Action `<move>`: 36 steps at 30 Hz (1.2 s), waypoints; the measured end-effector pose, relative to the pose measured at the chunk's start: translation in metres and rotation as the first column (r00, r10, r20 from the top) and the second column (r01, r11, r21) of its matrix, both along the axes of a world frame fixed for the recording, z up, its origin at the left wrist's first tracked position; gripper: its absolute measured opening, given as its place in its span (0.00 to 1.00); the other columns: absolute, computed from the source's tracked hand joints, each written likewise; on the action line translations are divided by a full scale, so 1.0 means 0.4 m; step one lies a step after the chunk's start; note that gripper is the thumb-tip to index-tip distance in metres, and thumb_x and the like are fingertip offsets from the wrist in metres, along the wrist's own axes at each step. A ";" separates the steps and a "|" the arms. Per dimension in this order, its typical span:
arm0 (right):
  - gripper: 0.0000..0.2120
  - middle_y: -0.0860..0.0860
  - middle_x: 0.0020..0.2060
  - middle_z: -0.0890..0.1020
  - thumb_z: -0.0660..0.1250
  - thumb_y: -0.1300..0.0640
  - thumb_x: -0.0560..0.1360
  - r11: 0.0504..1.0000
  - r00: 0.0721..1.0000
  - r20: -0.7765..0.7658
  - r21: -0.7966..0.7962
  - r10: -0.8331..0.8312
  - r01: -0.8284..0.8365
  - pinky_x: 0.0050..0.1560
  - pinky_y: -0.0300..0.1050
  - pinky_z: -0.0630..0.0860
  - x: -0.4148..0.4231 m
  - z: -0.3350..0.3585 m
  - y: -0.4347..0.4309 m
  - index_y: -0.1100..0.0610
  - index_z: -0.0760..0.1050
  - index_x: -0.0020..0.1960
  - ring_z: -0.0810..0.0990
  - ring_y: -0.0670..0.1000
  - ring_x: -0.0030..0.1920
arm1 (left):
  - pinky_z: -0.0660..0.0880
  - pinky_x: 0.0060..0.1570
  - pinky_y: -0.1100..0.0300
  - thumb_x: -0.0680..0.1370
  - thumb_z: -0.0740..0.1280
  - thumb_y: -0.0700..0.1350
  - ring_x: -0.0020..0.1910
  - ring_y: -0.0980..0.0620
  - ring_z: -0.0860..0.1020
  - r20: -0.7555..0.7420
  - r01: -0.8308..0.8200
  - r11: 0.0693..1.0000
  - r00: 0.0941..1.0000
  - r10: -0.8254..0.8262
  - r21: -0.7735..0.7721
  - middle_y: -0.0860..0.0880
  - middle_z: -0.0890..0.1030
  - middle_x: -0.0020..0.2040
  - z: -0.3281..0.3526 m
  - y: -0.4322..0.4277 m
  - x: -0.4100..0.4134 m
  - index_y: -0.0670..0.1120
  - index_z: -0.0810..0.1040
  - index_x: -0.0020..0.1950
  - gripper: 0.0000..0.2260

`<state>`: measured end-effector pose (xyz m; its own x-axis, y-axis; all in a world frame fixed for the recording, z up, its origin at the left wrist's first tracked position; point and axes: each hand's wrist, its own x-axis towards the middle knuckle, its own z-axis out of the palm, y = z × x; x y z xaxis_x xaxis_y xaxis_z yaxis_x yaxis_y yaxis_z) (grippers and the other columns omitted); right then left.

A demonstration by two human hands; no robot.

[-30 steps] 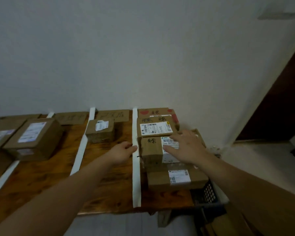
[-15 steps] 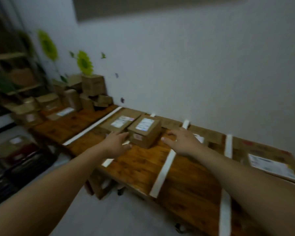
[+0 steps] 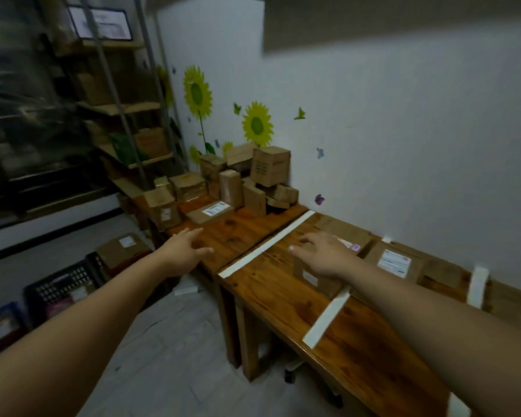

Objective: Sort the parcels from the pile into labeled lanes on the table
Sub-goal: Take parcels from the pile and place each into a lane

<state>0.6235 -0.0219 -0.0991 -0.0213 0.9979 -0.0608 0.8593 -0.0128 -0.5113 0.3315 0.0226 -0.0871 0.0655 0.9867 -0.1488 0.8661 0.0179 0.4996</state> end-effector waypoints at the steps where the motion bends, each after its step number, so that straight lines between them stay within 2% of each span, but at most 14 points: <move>1: 0.30 0.53 0.71 0.67 0.57 0.34 0.76 1.000 1.000 -0.003 -0.003 0.011 -0.012 0.66 0.50 0.68 -0.024 -0.008 0.046 0.49 0.66 0.72 0.68 0.55 0.68 | 0.55 0.73 0.46 0.76 0.65 0.57 0.76 0.44 0.53 0.014 -0.014 1.000 1.000 0.014 -0.007 0.48 0.52 0.78 -0.011 0.032 -0.028 0.53 0.56 0.77 0.32; 5: 0.31 0.53 0.71 0.67 0.57 0.33 0.75 0.999 0.999 -0.032 -0.003 0.036 -0.036 0.65 0.51 0.70 -0.121 -0.044 0.239 0.49 0.66 0.72 0.69 0.55 0.68 | 0.59 0.72 0.43 0.76 0.65 0.58 0.75 0.43 0.57 0.007 -0.031 0.998 0.999 0.031 -0.048 0.48 0.53 0.78 -0.050 0.191 -0.128 0.54 0.56 0.77 0.32; 10: 0.29 0.53 0.73 0.64 0.57 0.35 0.77 0.996 0.992 -0.099 -0.028 0.084 -0.087 0.63 0.49 0.68 -0.241 -0.059 0.530 0.48 0.64 0.73 0.67 0.55 0.70 | 0.63 0.70 0.45 0.77 0.64 0.55 0.73 0.44 0.62 0.009 -0.095 0.995 0.995 0.095 -0.042 0.46 0.56 0.77 -0.058 0.435 -0.229 0.53 0.56 0.76 0.30; 15: 0.28 0.53 0.72 0.65 0.59 0.39 0.78 0.982 0.976 -0.136 -0.068 0.168 -0.178 0.65 0.49 0.67 -0.387 -0.054 0.791 0.49 0.63 0.74 0.67 0.55 0.69 | 0.59 0.72 0.49 0.79 0.63 0.53 0.75 0.44 0.58 -0.003 -0.132 0.989 0.991 0.133 -0.069 0.45 0.55 0.77 -0.067 0.644 -0.345 0.49 0.56 0.77 0.29; 19: 0.29 0.53 0.73 0.64 0.58 0.38 0.78 0.975 0.975 -0.106 -0.089 0.193 -0.203 0.67 0.51 0.66 -0.520 -0.079 0.954 0.50 0.63 0.75 0.66 0.56 0.71 | 0.60 0.72 0.45 0.77 0.64 0.55 0.75 0.44 0.58 -0.017 -0.153 0.983 0.988 0.152 -0.098 0.44 0.55 0.77 -0.088 0.802 -0.466 0.50 0.57 0.77 0.31; 22: 0.30 0.54 0.73 0.65 0.59 0.39 0.78 0.972 0.973 -0.099 -0.084 0.210 -0.219 0.65 0.50 0.67 -0.620 -0.103 1.075 0.51 0.62 0.75 0.67 0.55 0.70 | 0.57 0.73 0.47 0.78 0.63 0.54 0.75 0.44 0.56 -0.014 -0.161 0.980 0.987 0.160 -0.114 0.45 0.54 0.77 -0.106 0.935 -0.549 0.50 0.56 0.77 0.30; 26: 0.33 0.55 0.74 0.62 0.60 0.39 0.77 0.979 0.980 -0.101 -0.092 0.173 -0.183 0.66 0.50 0.66 -0.761 -0.147 1.234 0.52 0.58 0.76 0.65 0.57 0.71 | 0.59 0.72 0.45 0.78 0.64 0.54 0.74 0.44 0.59 0.014 -0.123 0.988 0.992 0.125 -0.096 0.46 0.56 0.77 -0.136 1.130 -0.659 0.51 0.56 0.77 0.31; 28: 0.33 0.55 0.74 0.62 0.61 0.39 0.77 0.982 0.983 -0.132 -0.129 0.124 -0.141 0.67 0.51 0.66 -0.830 -0.172 1.308 0.52 0.57 0.77 0.65 0.57 0.71 | 0.57 0.72 0.45 0.77 0.64 0.55 0.75 0.44 0.57 0.020 -0.092 0.989 0.995 0.095 -0.119 0.46 0.55 0.77 -0.152 1.225 -0.717 0.51 0.55 0.77 0.31; 33: 0.34 0.54 0.66 0.73 0.62 0.38 0.76 0.951 0.985 -0.159 -0.308 -0.059 0.007 0.65 0.54 0.70 -0.962 -0.251 1.444 0.52 0.57 0.76 0.73 0.55 0.64 | 0.55 0.73 0.46 0.78 0.62 0.56 0.76 0.44 0.55 -0.040 -0.003 0.983 0.999 -0.005 -0.184 0.44 0.55 0.77 -0.178 1.444 -0.814 0.49 0.55 0.77 0.31; 36: 0.34 0.55 0.67 0.72 0.60 0.38 0.77 0.898 0.973 -0.178 -0.436 -0.147 0.056 0.62 0.53 0.72 -1.010 -0.292 1.513 0.52 0.55 0.76 0.73 0.55 0.64 | 0.58 0.72 0.47 0.79 0.62 0.54 0.74 0.43 0.59 -0.029 0.040 0.978 0.998 -0.047 -0.206 0.43 0.58 0.76 -0.199 1.559 -0.827 0.47 0.57 0.76 0.29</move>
